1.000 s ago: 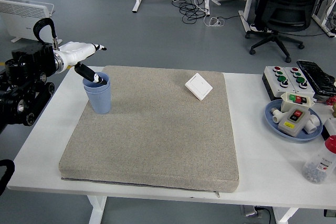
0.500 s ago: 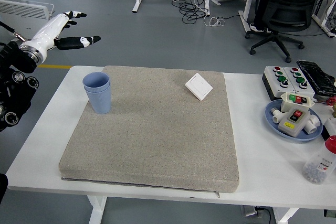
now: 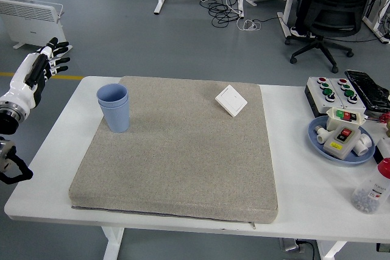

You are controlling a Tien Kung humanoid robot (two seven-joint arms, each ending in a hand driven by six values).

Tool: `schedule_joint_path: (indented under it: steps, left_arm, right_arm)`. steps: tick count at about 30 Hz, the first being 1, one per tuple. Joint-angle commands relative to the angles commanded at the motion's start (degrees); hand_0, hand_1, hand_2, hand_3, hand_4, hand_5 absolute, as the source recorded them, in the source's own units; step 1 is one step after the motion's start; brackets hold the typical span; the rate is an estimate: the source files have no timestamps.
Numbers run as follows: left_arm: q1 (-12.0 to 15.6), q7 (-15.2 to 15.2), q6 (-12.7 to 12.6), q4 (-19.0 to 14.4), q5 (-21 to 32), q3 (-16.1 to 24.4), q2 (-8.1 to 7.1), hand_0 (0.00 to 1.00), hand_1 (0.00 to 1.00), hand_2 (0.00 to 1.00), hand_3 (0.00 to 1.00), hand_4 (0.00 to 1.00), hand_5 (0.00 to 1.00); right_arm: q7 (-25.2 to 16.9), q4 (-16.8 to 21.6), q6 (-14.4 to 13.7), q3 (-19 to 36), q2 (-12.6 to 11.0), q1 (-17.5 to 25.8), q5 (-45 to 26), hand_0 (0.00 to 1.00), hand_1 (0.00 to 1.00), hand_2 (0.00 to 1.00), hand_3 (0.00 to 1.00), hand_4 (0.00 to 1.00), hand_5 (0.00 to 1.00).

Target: Push cup pick cup insert cup

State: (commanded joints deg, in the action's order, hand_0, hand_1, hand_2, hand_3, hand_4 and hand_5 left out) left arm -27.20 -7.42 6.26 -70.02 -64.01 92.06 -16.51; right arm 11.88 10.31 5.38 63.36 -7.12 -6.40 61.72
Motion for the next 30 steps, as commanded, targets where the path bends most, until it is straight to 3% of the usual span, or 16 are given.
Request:
schedule_joint_path:
  steps: [4,7,12,13,18,30]
  left_arm:
    - [7.66,2.14,-1.44,-4.42,9.34,3.74,4.79,0.808,0.848,0.912,0.826,0.616,0.998]
    - [12.5,4.21,-2.36,-6.9,15.82,5.89,9.35,0.822,0.853,0.913,0.83,0.61,0.998]
    - [17.92,7.42,-2.31,-7.79,13.42,7.85,15.76,0.828,0.853,0.91,0.823,0.616,0.998]
    - [18.66,8.52,-2.27,-7.48,13.73,7.53,16.36,0.828,0.853,0.91,0.823,0.616,0.998]
    - [19.48,12.73,-3.23,-6.45,13.51,5.1,16.28,0.831,0.856,0.914,0.827,0.609,0.998]
    - [19.12,14.72,-4.67,-4.23,10.85,4.36,16.51,0.835,0.859,0.917,0.827,0.603,0.998]
  right_arm:
    - [0.03,0.0,0.0,0.41,0.09,0.02,0.58,0.773,0.678,0.675,0.566,0.128,0.467]
    - [0.04,0.0,0.02,0.64,0.05,0.04,0.92,0.773,0.679,0.675,0.566,0.127,0.466]
    - [0.03,0.0,-0.06,1.3,0.15,0.1,1.44,0.773,0.679,0.675,0.567,0.127,0.466]
    - [0.03,0.0,-0.1,1.46,0.17,0.11,1.59,0.773,0.679,0.675,0.567,0.127,0.466]
    - [0.11,0.0,-0.18,2.06,0.17,0.0,2.46,0.773,0.679,0.675,0.566,0.126,0.465]
    - [0.24,0.0,-0.26,2.27,-0.18,-0.47,2.86,0.772,0.679,0.674,0.566,0.126,0.468]
